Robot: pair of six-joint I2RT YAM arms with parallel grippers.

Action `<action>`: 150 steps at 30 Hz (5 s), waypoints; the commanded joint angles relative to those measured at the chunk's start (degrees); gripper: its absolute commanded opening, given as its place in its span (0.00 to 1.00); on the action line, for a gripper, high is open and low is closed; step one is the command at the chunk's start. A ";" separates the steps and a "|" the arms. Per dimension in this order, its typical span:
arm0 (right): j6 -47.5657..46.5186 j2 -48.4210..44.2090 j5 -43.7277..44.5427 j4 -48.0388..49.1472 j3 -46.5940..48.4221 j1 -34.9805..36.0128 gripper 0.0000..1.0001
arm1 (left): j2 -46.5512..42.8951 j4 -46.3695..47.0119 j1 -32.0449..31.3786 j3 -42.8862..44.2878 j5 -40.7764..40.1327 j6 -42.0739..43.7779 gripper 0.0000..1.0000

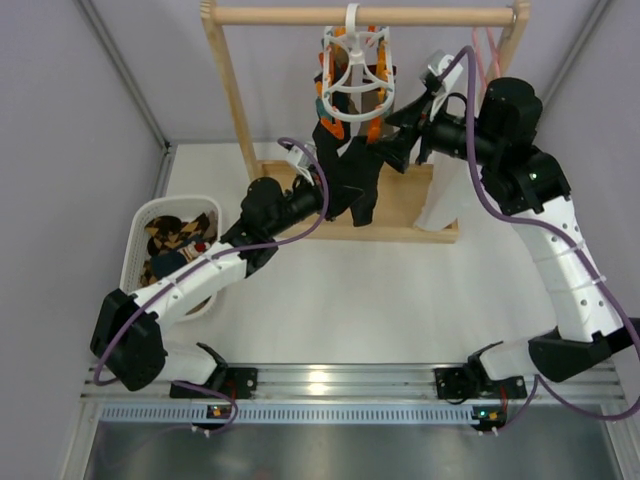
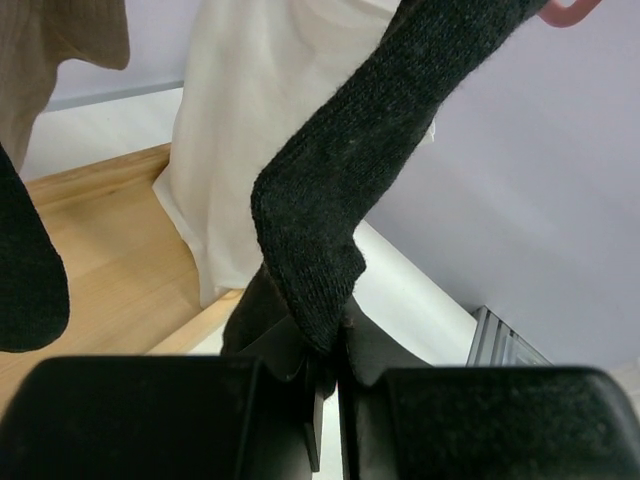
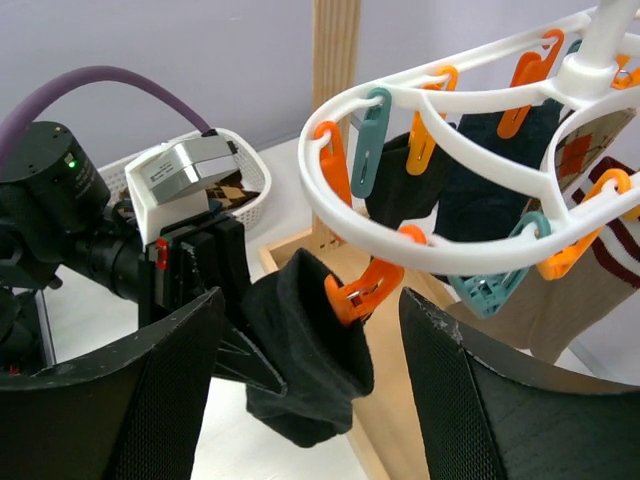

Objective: Remove the socks clipped to the hanger

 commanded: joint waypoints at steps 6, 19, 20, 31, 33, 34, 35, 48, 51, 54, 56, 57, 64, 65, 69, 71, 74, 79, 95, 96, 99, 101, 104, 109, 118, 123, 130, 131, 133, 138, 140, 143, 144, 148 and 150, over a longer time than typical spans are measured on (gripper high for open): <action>-4.21 4.62 -7.57 -0.22 4.85 -3.28 0.65 | -1.27 3.20 1.09 0.01 2.66 -1.69 0.11; -1.06 3.82 -16.71 8.22 -2.19 -8.56 0.70 | -1.97 3.29 2.14 -0.34 4.68 -1.96 0.09; -0.18 4.18 -17.50 9.97 -2.01 -8.56 0.70 | -2.06 3.29 2.23 -0.43 4.68 -1.96 0.09; 8.26 8.04 -19.70 20.70 -1.66 -8.29 0.67 | -2.06 3.20 2.58 -0.26 6.17 -2.13 0.09; 8.44 8.92 -20.49 21.67 -1.40 -8.12 0.67 | -2.06 3.29 2.67 -0.26 6.52 -2.22 0.09; 8.62 9.45 -20.49 22.28 -1.48 -8.03 0.65 | -2.06 3.29 2.67 -0.17 6.53 -2.22 0.09; 8.79 9.63 -20.23 22.81 -2.01 -7.51 0.65 | -2.06 3.29 2.67 -0.17 6.62 -2.31 0.09; 12.05 7.61 -18.65 33.36 -7.02 -5.83 0.26 | -2.24 3.29 3.28 -0.61 7.32 -2.49 0.09; 12.40 6.82 -18.21 34.15 -8.07 -5.74 0.25 | -2.33 3.29 3.55 -0.87 7.41 -2.57 0.09; 13.10 5.94 -17.51 35.12 -9.39 -5.83 0.22 | -2.50 3.29 3.63 -1.22 7.41 -2.84 0.09; 13.19 5.59 -17.16 35.12 -10.27 -5.74 0.24 | -3.03 3.29 3.63 -1.57 7.84 -2.84 0.09; 13.10 5.15 -17.07 35.21 -10.53 -5.83 0.23 | -3.29 3.29 3.63 -1.84 8.28 -2.84 0.08; 14.51 4.36 -13.64 34.60 -11.06 -5.92 0.19 | -6.45 3.29 4.34 -4.91 8.11 -2.75 0.08; 14.51 4.27 -13.72 34.33 -11.24 -5.83 0.20 | -6.98 3.12 4.43 -5.26 8.20 -2.75 0.08; 13.63 2.17 -15.13 33.98 -13.52 -5.92 0.44 | -11.46 -2.31 4.86 -7.20 4.52 -1.09 0.08; 13.45 0.85 -15.83 34.59 -16.14 -5.83 0.51 | -15.05 -6.36 4.87 -8.08 -2.21 0.94 0.09; 13.46 -2.31 -15.05 35.47 -19.75 -5.83 0.75 | -19.18 -17.07 4.87 -7.20 -11.11 2.43 0.10; 13.54 -9.34 -13.03 34.33 -25.64 -5.92 0.99 | -23.24 -35.42 4.95 -4.74 -28.79 2.44 0.15; 17.49 -43.00 -6.17 25.20 -55.00 -5.83 0.99 | -26.41 -60.87 22.85 2.99 -48.52 -2.22 0.08; 18.45 -45.80 -6.08 24.23 -55.71 -5.92 0.99 | -26.15 -60.87 28.71 3.17 -47.88 -2.92 0.08; 18.90 -51.69 -5.12 20.73 -58.08 -5.92 0.99 | -23.17 -60.78 37.61 3.79 -45.07 -2.84 0.06; 18.38 -54.25 -4.06 18.35 -58.44 -5.83 0.99 | -20.80 -60.61 42.64 3.61 -42.44 -2.66 0.06; 16.71 -59.26 -3.18 14.21 -58.70 -5.92 0.99 | -14.12 -58.50 54.21 3.78 -31.47 -3.63 0.08; 17.85 -62.26 -3.35 13.06 -61.24 -5.83 1.00 | 0.37 -57.44 59.27 7.30 -12.33 -2.48 0.26; 18.82 -62.26 -3.44 14.20 -63.62 -5.83 1.00 | -5.74 -55.86 57.69 5.28 -8.06 0.50 0.98; 19.78 -63.40 -2.30 14.82 -64.94 -5.92 0.99 | -17.17 -55.95 51.19 5.19 -14.14 1.74 0.98; 22.77 -67.79 -0.29 17.19 -67.31 -5.83 0.99 | -24.90 -39.98 33.45 -3.05 -0.98 0.07 0.98; 23.12 -68.85 0.24 17.19 -67.49 -5.83 0.99 | -25.26 -31.08 29.86 -5.16 1.58 -1.68 0.98; 23.56 -69.55 2.00 17.28 -67.67 -5.83 1.00 | -24.92 -21.20 26.77 -10.43 6.50 -2.39 0.98; 25.40 -70.70 4.55 16.58 -66.70 -5.83 0.99 | -19.74 -10.16 16.04 -11.87 -2.07 1.29 0.98; 26.54 -71.31 4.64 16.66 -66.96 -5.92 1.00 | -14.84 -10.16 11.93 -8.62 -7.32 3.30 0.98; 27.25 -71.75 4.99 16.40 -67.58 -5.92 0.99 | -9.21 -10.24 5.51 -4.22 -18.20 5.42 0.98; 27.51 -71.76 5.43 16.23 -67.67 -5.92 0.99 | -8.05 -10.42 4.26 -3.17 -22.17 5.16 0.98; 27.96 -71.84 5.70 15.61 -68.02 -5.83 0.99 | -3.48 -10.42 1.09 0.79 -32.12 3.31 0.98; 27.87 -71.41 5.18 15.17 -67.76 -5.83 1.00 | -0.50 -10.33 -0.67 3.42 -38.34 4.63 0.98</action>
